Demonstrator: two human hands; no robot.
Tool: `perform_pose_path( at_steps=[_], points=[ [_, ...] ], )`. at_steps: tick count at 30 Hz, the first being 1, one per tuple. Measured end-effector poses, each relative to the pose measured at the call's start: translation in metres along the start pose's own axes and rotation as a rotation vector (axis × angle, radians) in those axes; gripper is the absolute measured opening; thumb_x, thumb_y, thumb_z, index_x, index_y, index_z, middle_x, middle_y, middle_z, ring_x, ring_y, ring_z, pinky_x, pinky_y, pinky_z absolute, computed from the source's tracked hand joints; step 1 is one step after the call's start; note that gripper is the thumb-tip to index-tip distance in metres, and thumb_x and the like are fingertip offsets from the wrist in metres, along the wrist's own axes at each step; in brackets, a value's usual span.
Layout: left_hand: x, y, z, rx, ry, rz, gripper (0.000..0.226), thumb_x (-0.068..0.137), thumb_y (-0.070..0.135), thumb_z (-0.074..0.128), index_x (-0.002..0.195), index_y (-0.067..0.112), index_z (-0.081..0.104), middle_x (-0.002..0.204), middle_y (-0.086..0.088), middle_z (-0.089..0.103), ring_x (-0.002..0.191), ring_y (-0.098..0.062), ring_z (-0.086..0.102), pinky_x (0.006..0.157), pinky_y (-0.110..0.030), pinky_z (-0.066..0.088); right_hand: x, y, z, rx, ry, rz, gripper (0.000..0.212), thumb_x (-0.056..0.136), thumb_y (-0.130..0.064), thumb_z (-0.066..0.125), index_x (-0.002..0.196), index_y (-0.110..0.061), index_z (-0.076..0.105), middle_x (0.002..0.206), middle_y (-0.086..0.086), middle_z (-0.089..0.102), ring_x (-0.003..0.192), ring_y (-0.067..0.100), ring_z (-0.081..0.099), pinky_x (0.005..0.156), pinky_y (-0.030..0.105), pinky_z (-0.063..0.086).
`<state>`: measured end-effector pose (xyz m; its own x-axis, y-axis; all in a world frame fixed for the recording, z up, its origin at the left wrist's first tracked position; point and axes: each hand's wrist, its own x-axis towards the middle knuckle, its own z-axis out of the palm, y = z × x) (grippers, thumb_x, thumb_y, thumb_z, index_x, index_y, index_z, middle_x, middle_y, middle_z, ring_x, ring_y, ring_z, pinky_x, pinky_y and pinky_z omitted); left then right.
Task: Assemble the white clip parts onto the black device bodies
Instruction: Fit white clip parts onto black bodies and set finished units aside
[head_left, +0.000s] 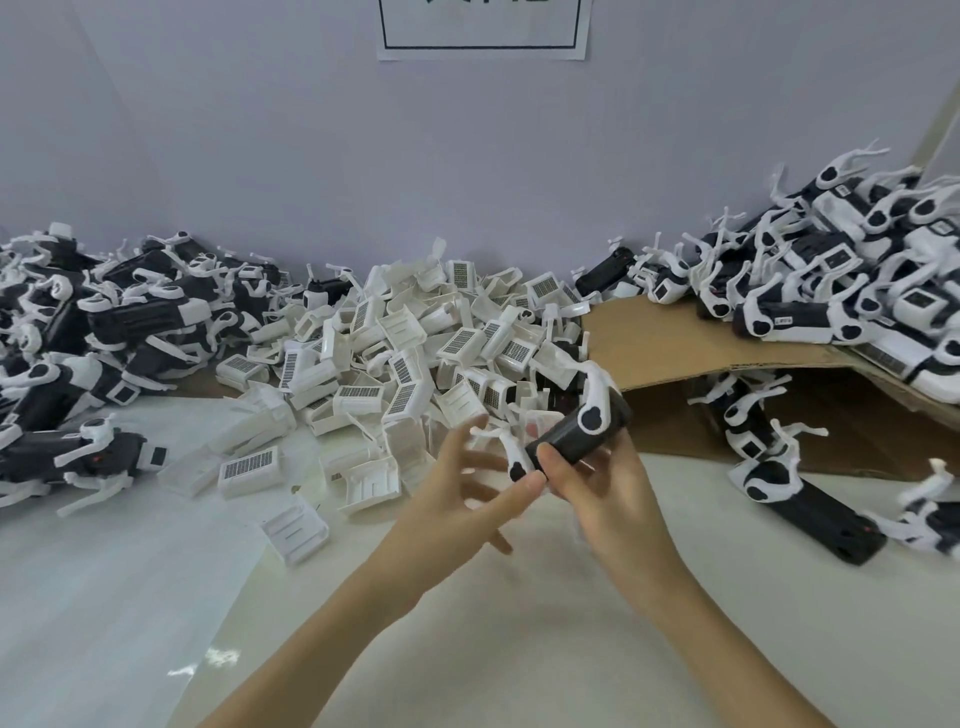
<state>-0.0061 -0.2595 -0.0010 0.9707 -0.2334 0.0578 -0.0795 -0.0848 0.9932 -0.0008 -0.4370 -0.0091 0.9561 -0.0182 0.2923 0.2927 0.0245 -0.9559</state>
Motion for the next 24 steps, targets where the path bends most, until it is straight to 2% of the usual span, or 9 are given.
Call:
perform_pose_path(
  at_steps=[3,6,8,11,13,16,18,21,24],
  points=[
    [-0.001,0.000,-0.005,0.221,0.170,0.286,0.098,0.080,0.064,0.083,0.160,0.042,0.031,0.140,0.014,0.053,0.121,-0.008,0.061,0.093,-0.028,0.057,-0.003,-0.002,-0.007,-0.226,-0.112,-0.071,0.049,0.097,-0.031,0.074,0.134,-0.054,0.050,0.111,-0.010,0.075,0.104,0.011,0.072,0.081,0.025,0.059],
    [0.000,0.006,-0.015,0.298,0.092,0.407,0.072,0.091,0.055,0.075,0.155,0.043,0.044,0.147,0.023,0.054,0.136,-0.006,0.054,0.106,-0.018,0.045,-0.006,-0.003,-0.012,-0.423,-0.279,-0.028,0.044,0.095,-0.052,0.071,0.132,-0.052,0.048,0.101,-0.014,0.072,0.087,0.013,0.076,0.069,0.020,0.055],
    [0.001,0.010,-0.020,0.329,0.072,0.379,0.057,0.093,0.053,0.076,0.146,0.041,0.058,0.137,0.020,0.064,0.131,-0.004,0.057,0.104,-0.012,0.042,-0.008,-0.003,-0.012,-0.430,-0.314,0.007,0.048,0.092,-0.052,0.072,0.131,-0.047,0.045,0.099,-0.014,0.072,0.080,0.014,0.077,0.066,0.025,0.058],
    [0.002,0.014,-0.026,0.352,0.130,0.294,0.056,0.079,0.056,0.077,0.132,0.042,0.068,0.121,0.014,0.067,0.110,-0.008,0.063,0.090,-0.011,0.046,-0.008,-0.003,-0.014,-0.426,-0.260,0.017,0.046,0.086,-0.057,0.072,0.123,-0.040,0.051,0.100,-0.014,0.073,0.100,0.012,0.071,0.084,0.041,0.060],
    [0.003,0.016,-0.029,0.254,0.130,0.184,0.051,0.074,0.059,0.083,0.123,0.047,0.073,0.114,0.010,0.068,0.094,-0.005,0.064,0.082,-0.014,0.051,-0.006,-0.004,-0.015,-0.391,-0.263,0.039,0.046,0.082,-0.062,0.071,0.119,-0.040,0.055,0.102,-0.016,0.072,0.102,0.010,0.069,0.088,0.040,0.059],
    [0.006,0.015,-0.029,0.018,0.126,0.044,0.038,0.082,0.062,0.082,0.110,0.035,0.080,0.099,0.007,0.071,0.071,-0.005,0.061,0.066,-0.019,0.050,-0.004,-0.008,-0.013,-0.278,-0.275,0.093,0.057,0.074,-0.065,0.077,0.121,-0.037,0.060,0.100,-0.011,0.075,0.085,0.009,0.071,0.074,0.023,0.055],
    [0.008,0.012,-0.027,-0.056,0.184,-0.023,0.051,0.089,0.069,0.067,0.110,0.023,0.078,0.087,-0.004,0.063,0.069,-0.013,0.056,0.070,-0.028,0.048,-0.002,-0.011,-0.011,-0.193,-0.216,0.102,0.049,0.077,-0.058,0.084,0.116,-0.032,0.068,0.098,-0.007,0.077,0.078,0.009,0.069,0.068,0.019,0.050],
    [0.009,0.008,-0.023,-0.135,0.175,-0.070,0.071,0.097,0.073,0.048,0.119,0.010,0.073,0.092,-0.020,0.061,0.072,-0.019,0.058,0.078,-0.037,0.049,0.001,-0.012,-0.011,-0.149,-0.108,0.077,0.021,0.091,-0.042,0.078,0.106,-0.028,0.074,0.093,0.000,0.079,0.081,0.010,0.071,0.070,0.018,0.049],
    [0.008,0.005,-0.020,-0.175,0.119,-0.078,0.074,0.095,0.080,0.049,0.123,0.016,0.074,0.084,-0.010,0.060,0.080,-0.024,0.061,0.097,-0.052,0.048,0.001,-0.015,-0.014,-0.066,-0.113,0.116,0.026,0.096,-0.047,0.067,0.102,-0.023,0.076,0.093,0.006,0.078,0.084,0.014,0.071,0.072,0.021,0.052]
  ],
)
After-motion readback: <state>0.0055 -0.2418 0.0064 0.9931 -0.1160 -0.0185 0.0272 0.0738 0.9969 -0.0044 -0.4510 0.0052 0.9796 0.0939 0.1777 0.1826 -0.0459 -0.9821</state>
